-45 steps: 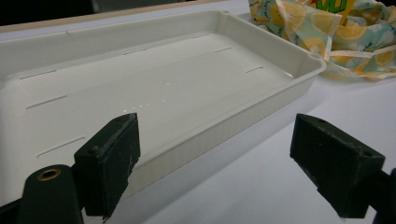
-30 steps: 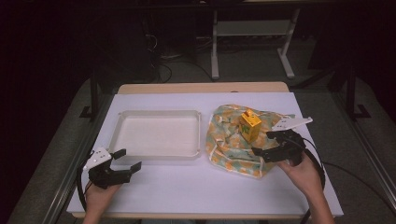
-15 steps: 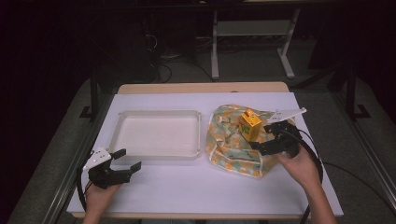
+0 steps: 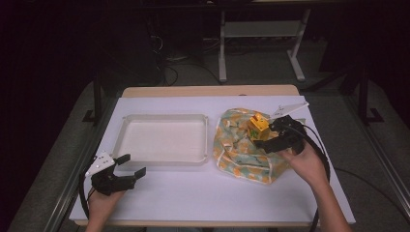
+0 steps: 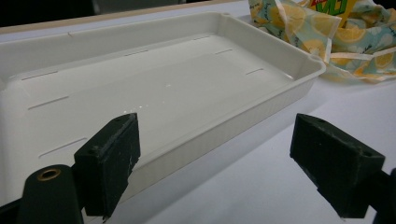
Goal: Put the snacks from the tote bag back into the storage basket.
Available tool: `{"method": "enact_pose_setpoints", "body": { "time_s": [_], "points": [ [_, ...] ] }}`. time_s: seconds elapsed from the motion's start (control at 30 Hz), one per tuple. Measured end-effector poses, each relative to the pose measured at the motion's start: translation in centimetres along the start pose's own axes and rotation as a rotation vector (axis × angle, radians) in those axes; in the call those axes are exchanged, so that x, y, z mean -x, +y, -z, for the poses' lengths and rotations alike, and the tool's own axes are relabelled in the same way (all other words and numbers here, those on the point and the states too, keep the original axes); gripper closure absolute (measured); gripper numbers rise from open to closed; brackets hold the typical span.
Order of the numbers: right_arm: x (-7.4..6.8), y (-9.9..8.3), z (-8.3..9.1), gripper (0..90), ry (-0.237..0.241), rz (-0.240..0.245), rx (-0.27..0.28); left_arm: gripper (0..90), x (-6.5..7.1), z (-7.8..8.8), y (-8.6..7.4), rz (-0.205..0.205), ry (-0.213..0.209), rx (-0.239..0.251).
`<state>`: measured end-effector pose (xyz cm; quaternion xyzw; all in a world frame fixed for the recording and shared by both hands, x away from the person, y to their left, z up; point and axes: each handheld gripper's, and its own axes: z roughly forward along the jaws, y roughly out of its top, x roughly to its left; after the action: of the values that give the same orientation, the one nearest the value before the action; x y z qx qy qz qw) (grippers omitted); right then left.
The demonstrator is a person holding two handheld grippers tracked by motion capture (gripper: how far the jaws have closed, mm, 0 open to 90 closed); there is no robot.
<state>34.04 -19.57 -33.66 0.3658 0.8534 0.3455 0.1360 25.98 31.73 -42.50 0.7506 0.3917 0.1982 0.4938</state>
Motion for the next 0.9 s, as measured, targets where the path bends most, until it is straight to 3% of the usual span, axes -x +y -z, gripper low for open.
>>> {"method": "enact_pose_setpoints", "body": {
  "time_s": [0.4, 0.63, 0.9],
  "points": [
    [0.4, 1.7, -0.5, 16.6, -0.014, 0.012, -0.026, 15.6, 0.0, 0.0, 0.0, 0.003, -0.001, 0.000],
    [0.6, 2.5, -1.0, 16.6, -0.020, -0.005, -0.047, 15.6, 0.0, 0.0, 0.0, -0.002, -0.004, 0.000],
    [0.9, 3.2, -2.1, 18.2, -0.056, -0.009, -0.085, 15.6, 0.0, 0.0, 0.0, 0.001, -0.005, 0.003]
  ]
}}
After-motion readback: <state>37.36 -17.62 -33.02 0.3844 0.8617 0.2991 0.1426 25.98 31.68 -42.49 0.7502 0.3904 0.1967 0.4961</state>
